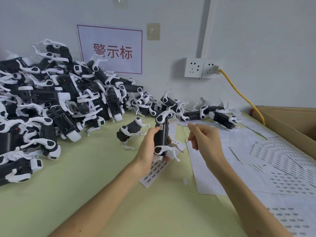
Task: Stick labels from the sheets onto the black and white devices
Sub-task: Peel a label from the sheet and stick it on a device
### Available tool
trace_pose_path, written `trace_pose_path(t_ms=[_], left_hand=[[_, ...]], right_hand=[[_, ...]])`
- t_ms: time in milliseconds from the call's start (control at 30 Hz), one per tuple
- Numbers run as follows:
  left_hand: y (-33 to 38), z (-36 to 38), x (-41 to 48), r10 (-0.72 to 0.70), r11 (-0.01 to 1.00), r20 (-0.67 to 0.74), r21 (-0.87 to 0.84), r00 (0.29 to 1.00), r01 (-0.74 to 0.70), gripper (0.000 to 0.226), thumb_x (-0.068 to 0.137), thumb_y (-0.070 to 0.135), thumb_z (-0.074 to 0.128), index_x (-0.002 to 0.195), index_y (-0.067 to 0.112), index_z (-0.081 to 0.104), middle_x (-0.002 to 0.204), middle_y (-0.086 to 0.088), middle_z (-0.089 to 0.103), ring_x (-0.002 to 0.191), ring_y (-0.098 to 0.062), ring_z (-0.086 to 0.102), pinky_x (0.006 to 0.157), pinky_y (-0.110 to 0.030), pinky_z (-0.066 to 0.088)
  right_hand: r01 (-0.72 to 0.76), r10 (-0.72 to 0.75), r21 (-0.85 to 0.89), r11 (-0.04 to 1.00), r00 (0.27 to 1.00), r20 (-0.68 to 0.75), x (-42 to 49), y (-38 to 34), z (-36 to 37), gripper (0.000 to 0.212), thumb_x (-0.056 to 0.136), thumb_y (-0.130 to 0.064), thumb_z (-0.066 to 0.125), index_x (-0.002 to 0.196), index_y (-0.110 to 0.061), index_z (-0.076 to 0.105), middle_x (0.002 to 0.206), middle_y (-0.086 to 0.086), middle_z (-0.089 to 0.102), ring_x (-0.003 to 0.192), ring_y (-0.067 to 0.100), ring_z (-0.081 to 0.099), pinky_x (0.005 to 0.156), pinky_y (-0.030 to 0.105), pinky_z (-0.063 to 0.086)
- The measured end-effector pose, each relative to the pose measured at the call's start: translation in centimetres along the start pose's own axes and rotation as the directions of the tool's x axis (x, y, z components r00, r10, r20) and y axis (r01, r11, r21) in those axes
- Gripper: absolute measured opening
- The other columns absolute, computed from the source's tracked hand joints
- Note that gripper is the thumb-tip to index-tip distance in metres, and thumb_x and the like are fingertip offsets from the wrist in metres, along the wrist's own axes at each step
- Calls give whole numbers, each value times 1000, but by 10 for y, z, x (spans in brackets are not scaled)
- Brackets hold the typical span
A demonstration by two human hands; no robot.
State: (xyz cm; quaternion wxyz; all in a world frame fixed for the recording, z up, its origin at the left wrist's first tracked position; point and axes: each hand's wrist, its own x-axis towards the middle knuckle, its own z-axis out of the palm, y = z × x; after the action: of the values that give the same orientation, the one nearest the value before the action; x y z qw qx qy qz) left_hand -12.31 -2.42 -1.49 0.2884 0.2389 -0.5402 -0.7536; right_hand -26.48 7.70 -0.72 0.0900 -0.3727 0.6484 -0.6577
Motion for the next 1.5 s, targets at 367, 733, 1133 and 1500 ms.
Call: trace_pose_path(t_ms=[367,733,1133,1500], left_hand=[[0,3,0,-75,994,31,78,997,73,44,102,52,45,108,12,62,71,-6,71,47,-17,55,50,-26,14],[-3,-5,6,-85,995,136,-41,987,91,42,73,46,57,97,13,66,85,-8,67,79,-27,61,89,-44,43],[-6,-4,6,-37,997,199,-54,979,49,34,94,40,43,103,12,61,81,-6,65,79,-27,56,88,-48,42],[-5,-4,6,-46,994,208,-91,977,66,31,97,31,40,103,11,62,82,-6,65,82,-25,57,85,-44,46]], right_hand=[[4,-3,-6,1000,1000,16,-2,-2,0,50,99,-24,62,52,-8,61,43,6,49,41,12,41,44,15,36],[-10,10,2,1000,1000,11,-2,-2,0,50,99,-25,62,51,-10,61,43,6,50,40,11,42,44,14,36],[-17,17,8,1000,1000,5,-1,-1,-1,49,98,-26,63,57,-1,60,44,6,49,42,13,42,45,16,36],[-17,17,12,1000,1000,-1,0,-1,-2,50,98,-26,63,54,-5,59,44,6,49,42,13,42,45,16,36]])
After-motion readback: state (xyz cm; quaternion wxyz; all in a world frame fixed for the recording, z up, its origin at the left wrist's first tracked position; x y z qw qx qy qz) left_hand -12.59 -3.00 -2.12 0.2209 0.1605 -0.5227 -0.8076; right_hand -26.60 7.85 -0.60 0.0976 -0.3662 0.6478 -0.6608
